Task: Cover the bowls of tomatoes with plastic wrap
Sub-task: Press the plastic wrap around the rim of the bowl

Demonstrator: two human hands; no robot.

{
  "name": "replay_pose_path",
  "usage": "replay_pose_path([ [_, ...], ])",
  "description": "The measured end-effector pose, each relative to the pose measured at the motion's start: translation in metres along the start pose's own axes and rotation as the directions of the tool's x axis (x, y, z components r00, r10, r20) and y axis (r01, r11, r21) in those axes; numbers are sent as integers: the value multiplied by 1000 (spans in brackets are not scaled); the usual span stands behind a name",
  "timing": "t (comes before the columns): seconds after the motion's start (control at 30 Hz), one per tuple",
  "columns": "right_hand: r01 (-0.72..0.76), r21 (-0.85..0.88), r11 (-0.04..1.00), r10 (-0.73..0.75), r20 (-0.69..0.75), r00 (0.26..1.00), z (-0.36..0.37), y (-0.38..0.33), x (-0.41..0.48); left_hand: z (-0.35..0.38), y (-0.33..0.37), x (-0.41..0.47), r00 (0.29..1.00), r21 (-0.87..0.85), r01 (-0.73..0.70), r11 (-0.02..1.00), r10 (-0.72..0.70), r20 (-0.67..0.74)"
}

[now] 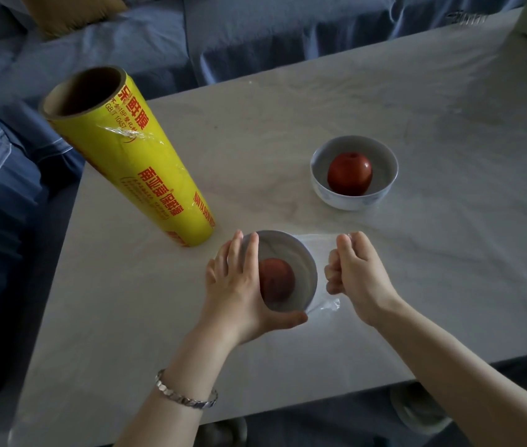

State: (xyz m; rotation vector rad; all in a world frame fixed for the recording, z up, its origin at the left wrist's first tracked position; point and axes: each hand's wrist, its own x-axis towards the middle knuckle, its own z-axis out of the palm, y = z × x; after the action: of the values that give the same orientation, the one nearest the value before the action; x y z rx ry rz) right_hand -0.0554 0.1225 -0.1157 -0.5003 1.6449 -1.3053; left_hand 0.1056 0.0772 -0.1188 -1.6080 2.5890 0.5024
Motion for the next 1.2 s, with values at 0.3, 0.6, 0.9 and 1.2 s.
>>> replay_pose_path([
  [0.3,-166,86,982,174,-93,980,-7,24,24,-1,2,1,998,-11,54,998,-53,38],
  [0.6,-231,64,971,190,385,903,-16,41,1,-2,2,-3,985,-419,146,896,-172,-26],
  [0.9,-116,203,972,75,201,977,-19,30,-4,3,-1,-9,990,-288,89,954,-117,-81],
  [1.2,-160,44,986,157,47,986,-18,36,7,4,-4,-9,993,-323,89,942,-109,-43],
])
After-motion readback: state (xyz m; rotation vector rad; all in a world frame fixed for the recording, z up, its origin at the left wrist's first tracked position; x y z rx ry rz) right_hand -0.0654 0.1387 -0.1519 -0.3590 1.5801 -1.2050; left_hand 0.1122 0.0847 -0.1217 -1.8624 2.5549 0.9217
